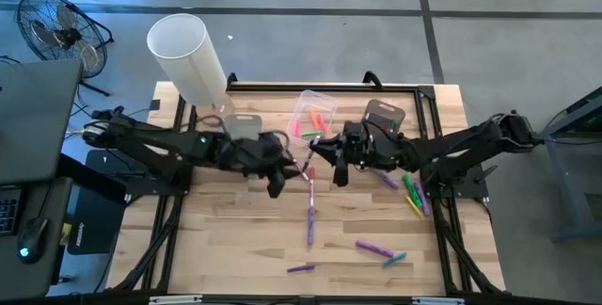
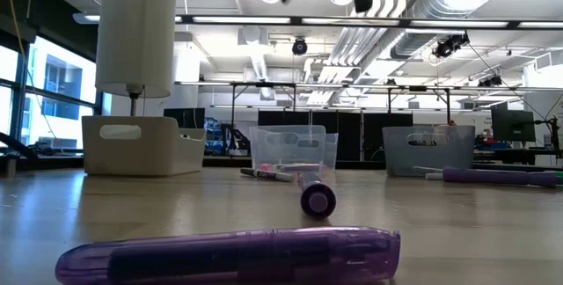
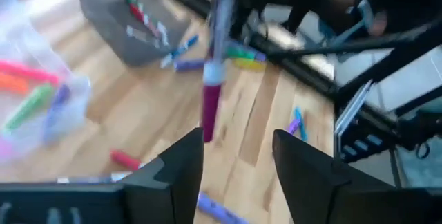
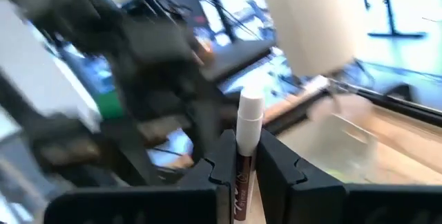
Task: Pick & Place Markers
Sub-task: Put the purple marker into the black bin, then put the violet highlighter into the gray bin
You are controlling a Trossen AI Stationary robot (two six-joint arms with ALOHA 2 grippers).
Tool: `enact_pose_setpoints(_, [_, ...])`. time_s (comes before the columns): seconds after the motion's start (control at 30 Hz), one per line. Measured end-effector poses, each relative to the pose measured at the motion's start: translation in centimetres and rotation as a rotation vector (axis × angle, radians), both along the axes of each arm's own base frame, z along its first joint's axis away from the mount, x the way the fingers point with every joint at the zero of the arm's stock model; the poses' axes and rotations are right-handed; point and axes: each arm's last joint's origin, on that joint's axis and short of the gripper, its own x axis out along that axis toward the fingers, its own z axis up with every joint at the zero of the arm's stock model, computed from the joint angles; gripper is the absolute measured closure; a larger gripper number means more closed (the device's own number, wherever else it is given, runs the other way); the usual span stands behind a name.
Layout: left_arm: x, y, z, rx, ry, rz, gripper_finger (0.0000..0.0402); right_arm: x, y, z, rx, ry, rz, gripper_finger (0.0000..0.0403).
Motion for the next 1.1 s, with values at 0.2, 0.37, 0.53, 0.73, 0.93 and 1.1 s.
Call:
enact_pose_setpoints(0.2, [-3.7, 2.5, 2.2, 0.081, 0.013, 0.038, 0.0225, -3.5, -3.3, 0.4, 0.044, 0.19, -0.273, 0.0369])
enact_pose_setpoints(0.37, [-7.0, 4.0, 2.4, 0.13, 0.133, 0.115, 0.0225, -7.8, -7.4, -0.1, 0.184, 0.35, -0.557, 0.0376])
enact_pose_setpoints(0.53, [-8.7, 4.4, 2.1, 0.19, 0.237, 0.181, 0.0225, -10.7, -10.7, -3.3, 0.467, 0.631, -0.722, 0.0376])
enact_pose_setpoints(0.73, [-9.3, 4.6, 1.7, 0.261, 0.314, 0.181, 0.0225, -11.2, -12.9, -5.8, 0.65, 0.804, -0.781, 0.0356])
enact_pose_setpoints(0.93, [-9.4, 4.6, 1.5, 0.299, 0.342, 0.145, 0.0225, -10.9, -13.6, -6.4, 0.703, 0.807, -0.784, 0.0332])
enact_pose_setpoints(1.1, [-10.0, 4.6, 1.3, 0.291, 0.384, 0.15, 0.0225, -11.2, -13.4, -5.8, 0.705, 0.781, -0.771, 0.0325])
